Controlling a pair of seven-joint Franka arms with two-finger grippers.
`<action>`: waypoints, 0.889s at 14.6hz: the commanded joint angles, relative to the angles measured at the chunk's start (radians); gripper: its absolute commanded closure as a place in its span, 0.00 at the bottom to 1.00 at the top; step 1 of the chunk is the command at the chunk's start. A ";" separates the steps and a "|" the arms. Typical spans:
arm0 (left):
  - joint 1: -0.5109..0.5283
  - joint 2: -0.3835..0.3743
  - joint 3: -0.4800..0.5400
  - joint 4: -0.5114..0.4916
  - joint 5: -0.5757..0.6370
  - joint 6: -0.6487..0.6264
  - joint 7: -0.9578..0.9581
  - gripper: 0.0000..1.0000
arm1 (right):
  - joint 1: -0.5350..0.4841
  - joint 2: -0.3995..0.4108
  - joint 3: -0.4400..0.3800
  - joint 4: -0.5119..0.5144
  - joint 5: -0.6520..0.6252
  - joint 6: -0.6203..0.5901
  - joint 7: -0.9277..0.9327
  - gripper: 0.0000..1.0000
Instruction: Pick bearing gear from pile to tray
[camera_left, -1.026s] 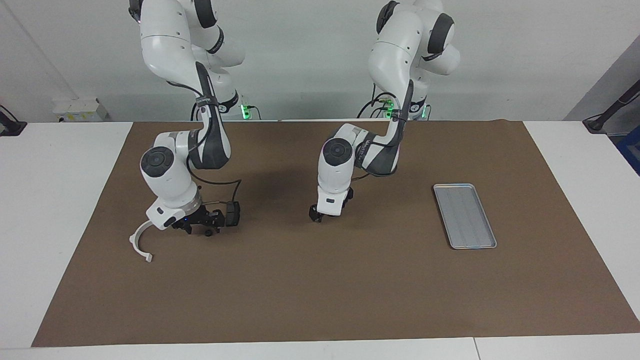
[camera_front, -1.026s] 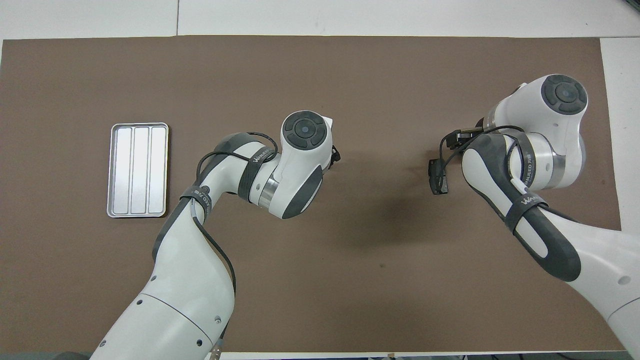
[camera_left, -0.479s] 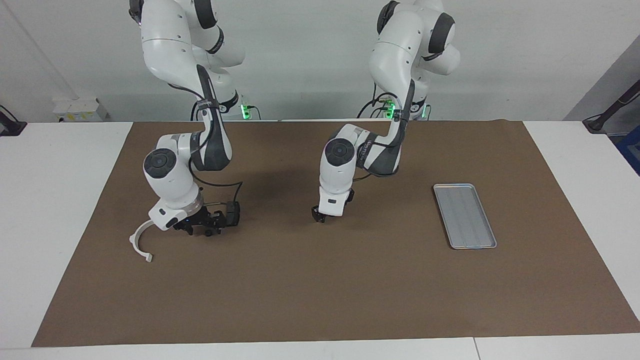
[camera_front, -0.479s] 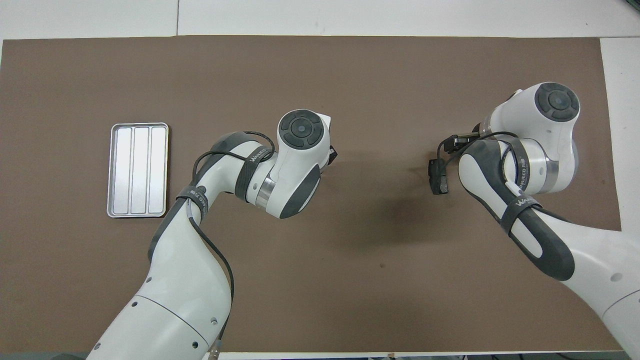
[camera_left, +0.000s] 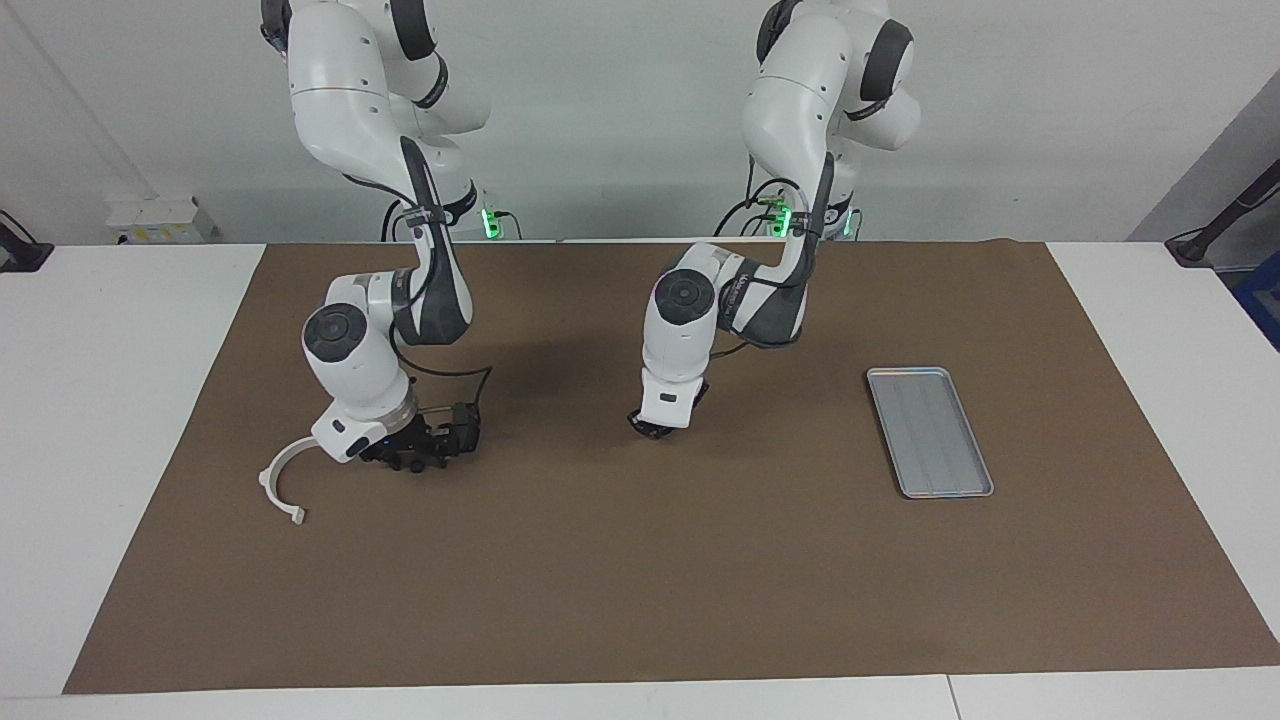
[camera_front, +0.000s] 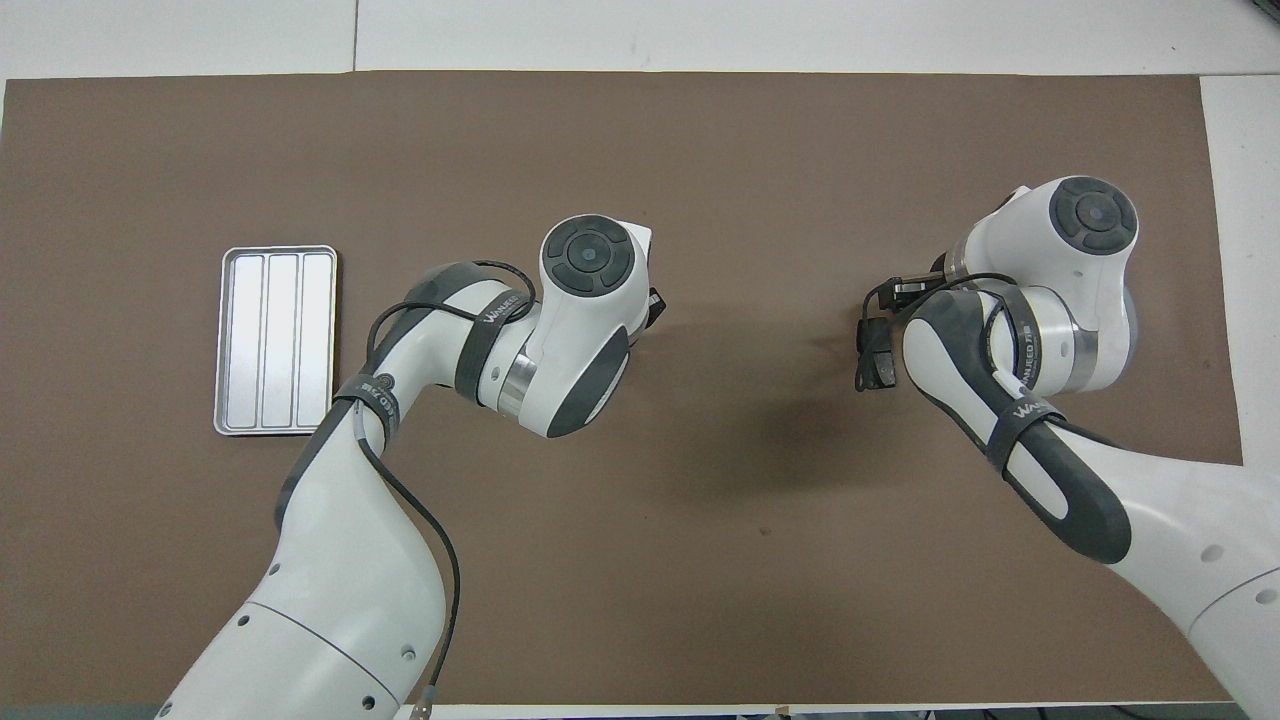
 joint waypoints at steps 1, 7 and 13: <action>0.038 -0.170 -0.003 -0.172 0.003 -0.005 0.030 1.00 | -0.001 -0.010 0.003 -0.015 0.007 0.007 0.015 1.00; 0.257 -0.435 -0.003 -0.443 0.003 -0.026 0.419 1.00 | 0.015 -0.066 0.012 0.191 0.013 -0.301 0.096 1.00; 0.536 -0.437 -0.001 -0.472 0.005 -0.018 0.896 1.00 | 0.251 -0.033 0.015 0.486 -0.001 -0.514 0.468 1.00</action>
